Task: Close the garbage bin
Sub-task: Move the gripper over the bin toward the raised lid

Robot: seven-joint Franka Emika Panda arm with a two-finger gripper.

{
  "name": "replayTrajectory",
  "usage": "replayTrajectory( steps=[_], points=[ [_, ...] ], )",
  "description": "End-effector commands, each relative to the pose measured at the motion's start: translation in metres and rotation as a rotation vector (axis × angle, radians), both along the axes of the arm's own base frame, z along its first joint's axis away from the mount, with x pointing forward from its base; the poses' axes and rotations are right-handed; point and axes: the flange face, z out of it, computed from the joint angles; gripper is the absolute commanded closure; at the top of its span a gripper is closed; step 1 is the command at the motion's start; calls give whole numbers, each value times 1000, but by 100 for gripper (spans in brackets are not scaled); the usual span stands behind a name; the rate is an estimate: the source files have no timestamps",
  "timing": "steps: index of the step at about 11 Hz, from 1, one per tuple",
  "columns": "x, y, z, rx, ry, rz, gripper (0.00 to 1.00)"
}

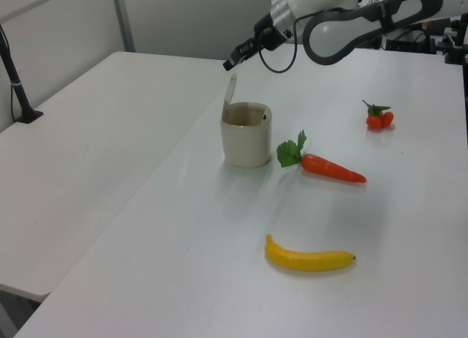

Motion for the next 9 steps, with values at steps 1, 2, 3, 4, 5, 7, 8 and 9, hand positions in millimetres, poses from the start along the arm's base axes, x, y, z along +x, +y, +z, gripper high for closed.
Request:
replayTrajectory(
  steps=[1,2,3,4,5,7,8,9],
  points=[
    [1,4,0,3,-12,-2,100],
    [0,3,-3,3,-4,-3,100],
    [-3,5,-5,3,5,0,100],
    [-7,4,-13,2,23,0,100],
    [-11,3,-17,0,38,0,100],
    [-15,1,-14,0,45,0,100],
    [-18,0,-15,0,52,0,100],
    [-23,-1,-18,-1,72,1,100]
  ],
)
